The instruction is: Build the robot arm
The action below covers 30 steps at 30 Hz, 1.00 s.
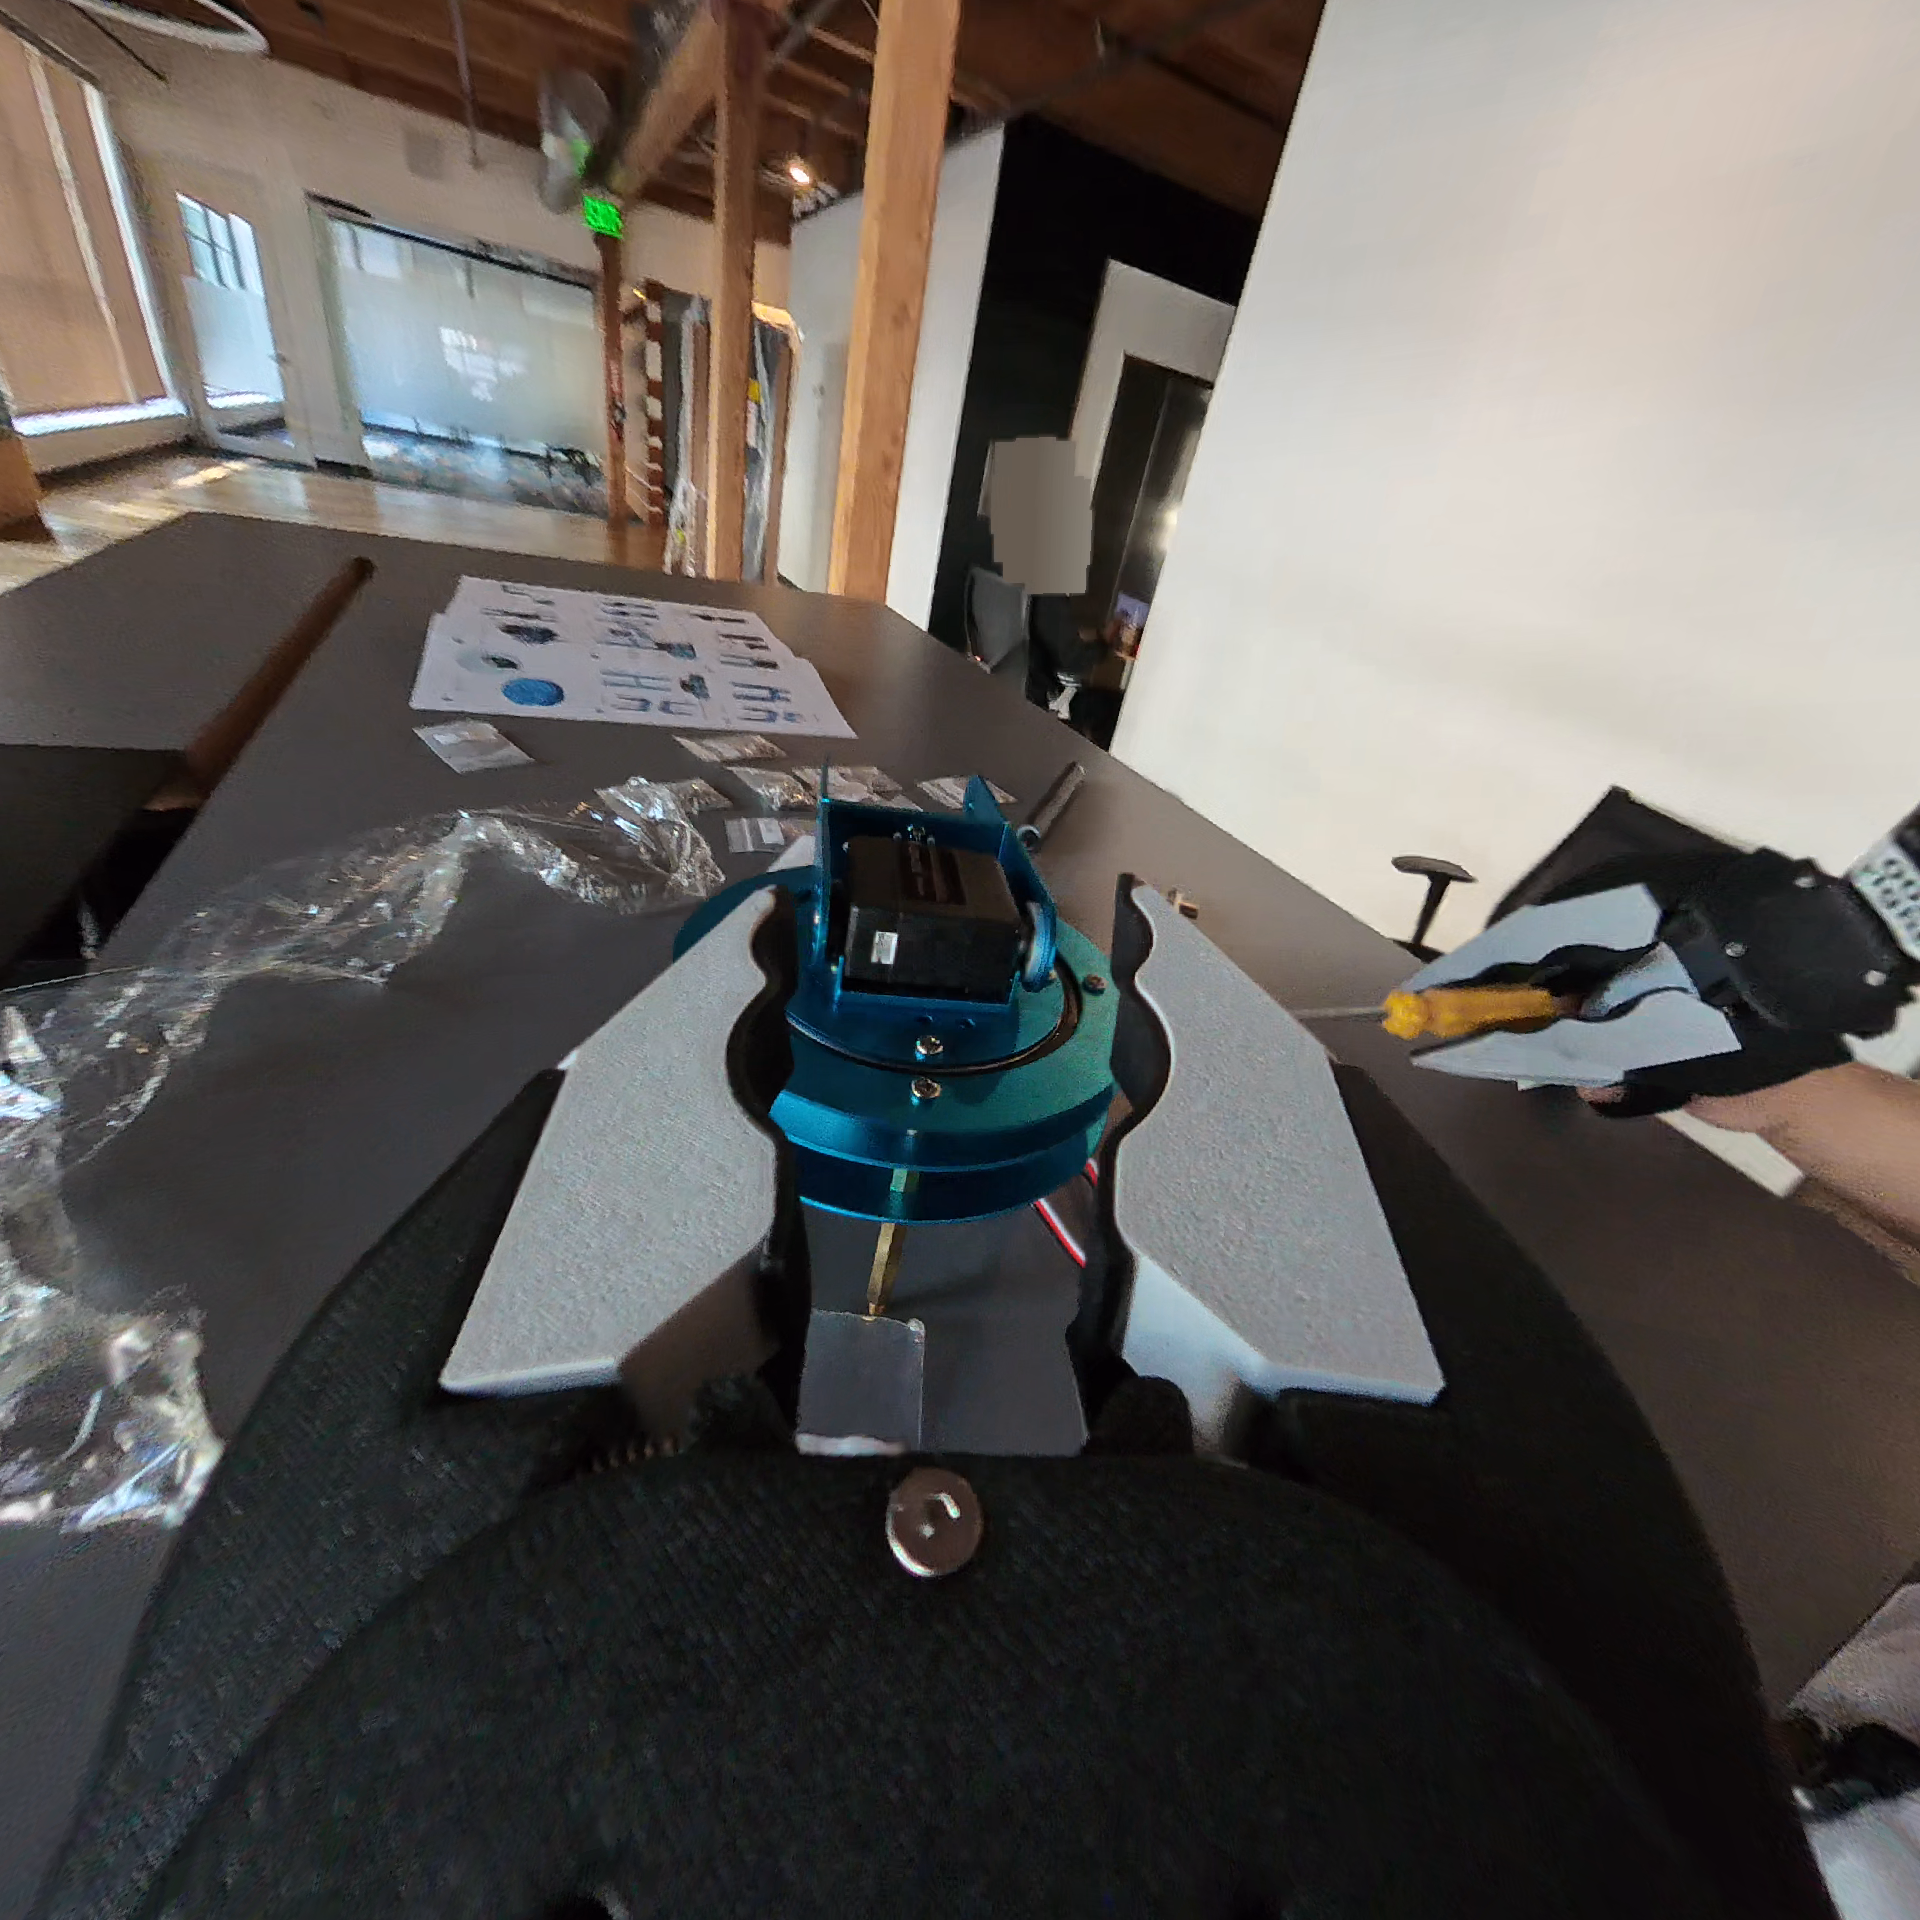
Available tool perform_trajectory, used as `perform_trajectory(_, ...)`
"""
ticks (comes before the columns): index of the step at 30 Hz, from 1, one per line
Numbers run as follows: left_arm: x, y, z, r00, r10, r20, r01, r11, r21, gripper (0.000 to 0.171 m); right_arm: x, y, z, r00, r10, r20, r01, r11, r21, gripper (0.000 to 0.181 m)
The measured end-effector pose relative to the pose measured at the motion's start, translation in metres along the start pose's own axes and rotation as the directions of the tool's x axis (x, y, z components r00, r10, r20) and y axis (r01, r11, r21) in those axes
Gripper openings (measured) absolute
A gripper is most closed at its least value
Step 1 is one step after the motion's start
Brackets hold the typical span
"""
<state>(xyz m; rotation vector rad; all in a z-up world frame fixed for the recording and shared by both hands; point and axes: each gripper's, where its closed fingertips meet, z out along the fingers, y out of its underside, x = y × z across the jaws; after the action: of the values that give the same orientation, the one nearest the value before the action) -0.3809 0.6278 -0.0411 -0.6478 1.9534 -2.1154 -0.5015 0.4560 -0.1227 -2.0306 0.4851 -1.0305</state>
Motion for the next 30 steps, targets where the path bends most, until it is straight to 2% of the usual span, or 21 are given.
perform_trajectory(2, -0.003, 0.000, -0.002, 0.997, 0.039, 0.071, -0.038, 0.999, -0.007, 0.067, 0.001, 0.018, -0.006, 0.992, -0.029, 0.122, 0.032, 0.999, -0.019, 0.018)
perform_trajectory(5, -0.014, 0.010, 0.008, 0.975, 0.146, 0.167, -0.135, 0.988, -0.077, 0.082, 0.009, 0.045, -0.007, 0.954, -0.056, 0.296, 0.081, 0.994, -0.075, 0.018)
perform_trajectory(8, 0.000, 0.015, 0.021, 0.993, 0.075, 0.090, -0.067, 0.994, -0.091, 0.076, 0.023, 0.060, -0.003, 0.916, -0.043, 0.399, 0.083, 0.993, -0.082, 0.024)
perform_trajectory(10, -0.002, 0.026, 0.023, 0.992, 0.043, 0.120, -0.025, 0.989, -0.149, 0.081, 0.029, 0.062, -0.003, 0.889, 0.017, 0.458, 0.031, 0.995, -0.096, 0.037)
perform_trajectory(12, -0.006, 0.037, 0.019, 0.981, 0.075, 0.180, -0.038, 0.978, -0.203, 0.082, 0.035, 0.064, -0.006, 0.866, 0.041, 0.499, 0.011, 0.995, -0.100, 0.046)
perform_trajectory(16, -0.007, 0.041, 0.016, 0.964, 0.135, 0.228, -0.080, 0.968, -0.237, 0.090, 0.052, 0.060, -0.012, 0.862, 0.032, 0.506, -0.044, 0.999, 0.012, 0.049)
perform_trajectory(19, -0.017, 0.046, 0.021, 0.948, 0.209, 0.240, -0.135, 0.947, -0.290, 0.115, 0.066, 0.067, -0.008, 0.864, 0.056, 0.501, -0.087, 0.996, 0.038, 0.050)
perform_trajectory(20, -0.018, 0.047, 0.024, 0.955, 0.194, 0.225, -0.125, 0.949, -0.288, 0.121, 0.066, 0.069, -0.009, 0.853, 0.075, 0.517, -0.113, 0.993, 0.041, 0.050)
perform_trajectory(24, -0.012, 0.058, 0.034, 0.972, 0.126, 0.196, -0.061, 0.949, -0.310, 0.118, 0.064, 0.075, -0.013, 0.829, 0.106, 0.549, -0.163, 0.985, 0.056, 0.048)
perform_trajectory(27, -0.010, 0.059, 0.037, 0.957, 0.128, 0.259, -0.046, 0.953, -0.301, 0.118, 0.064, 0.076, -0.016, 0.811, 0.077, 0.580, -0.148, 0.986, 0.075, 0.044)
perform_trajectory(30, -0.004, 0.061, 0.041, 0.931, 0.131, 0.342, -0.024, 0.954, -0.300, 0.118, 0.081, 0.078, -0.013, 0.809, 0.063, 0.584, -0.154, 0.982, 0.108, 0.042)
